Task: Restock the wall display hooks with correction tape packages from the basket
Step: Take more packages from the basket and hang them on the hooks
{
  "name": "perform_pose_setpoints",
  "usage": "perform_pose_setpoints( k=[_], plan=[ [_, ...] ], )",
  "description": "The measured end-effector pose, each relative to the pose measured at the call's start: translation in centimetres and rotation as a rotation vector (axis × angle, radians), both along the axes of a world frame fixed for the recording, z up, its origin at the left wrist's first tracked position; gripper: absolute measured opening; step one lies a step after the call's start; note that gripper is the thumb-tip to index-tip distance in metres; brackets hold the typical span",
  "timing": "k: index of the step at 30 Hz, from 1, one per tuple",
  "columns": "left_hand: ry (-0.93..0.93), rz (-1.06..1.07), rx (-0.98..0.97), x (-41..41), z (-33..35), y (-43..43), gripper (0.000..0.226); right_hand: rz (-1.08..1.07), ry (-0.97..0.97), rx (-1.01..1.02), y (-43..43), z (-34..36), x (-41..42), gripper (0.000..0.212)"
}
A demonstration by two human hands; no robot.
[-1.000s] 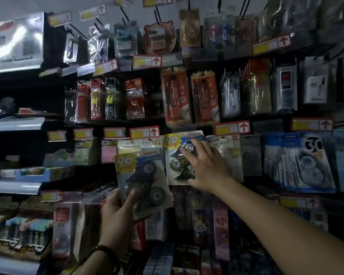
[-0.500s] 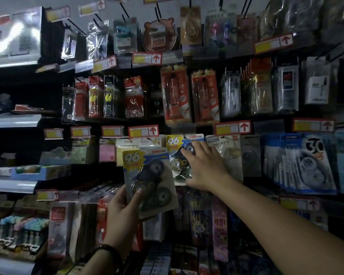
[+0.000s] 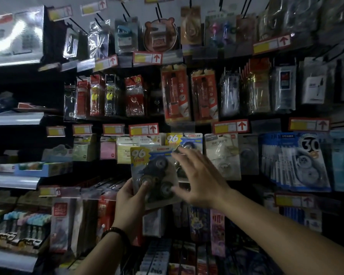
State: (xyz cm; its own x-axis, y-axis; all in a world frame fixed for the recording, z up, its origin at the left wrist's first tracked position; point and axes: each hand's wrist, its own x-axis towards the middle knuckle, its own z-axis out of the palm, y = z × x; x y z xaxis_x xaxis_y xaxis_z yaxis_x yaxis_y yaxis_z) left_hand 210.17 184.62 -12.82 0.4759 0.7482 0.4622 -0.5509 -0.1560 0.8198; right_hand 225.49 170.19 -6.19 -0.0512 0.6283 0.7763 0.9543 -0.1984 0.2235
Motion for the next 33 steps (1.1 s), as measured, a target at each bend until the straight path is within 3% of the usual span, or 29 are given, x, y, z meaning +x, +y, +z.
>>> perform_pose_setpoints(
  k=[3, 9, 14, 20, 33],
  plan=[
    [-0.006, -0.028, 0.017, 0.5, 0.5, -1.1, 0.019, -0.017, -0.052, -0.136, -0.5, -0.9, -0.6, 0.113],
    [0.02, -0.041, 0.059, 1.6, 1.0, -2.1, 0.021, -0.009, 0.055, -0.113, -0.3, -0.7, 0.2, 0.109],
    [0.137, 0.11, 0.159, 2.0, 1.2, -1.5, 0.057, -0.159, 0.029, -0.067, 0.3, 0.2, 1.0, 0.107],
    [0.26, 0.21, 0.36, 1.2, 0.1, -0.9, 0.04, -0.314, -0.043, 0.027, 1.4, 1.0, 1.9, 0.107],
    [0.364, 0.219, 0.354, 0.8, -1.2, -0.6, 0.034, -0.502, -0.083, -0.142, 3.1, 3.2, 2.0, 0.104]
  ],
)
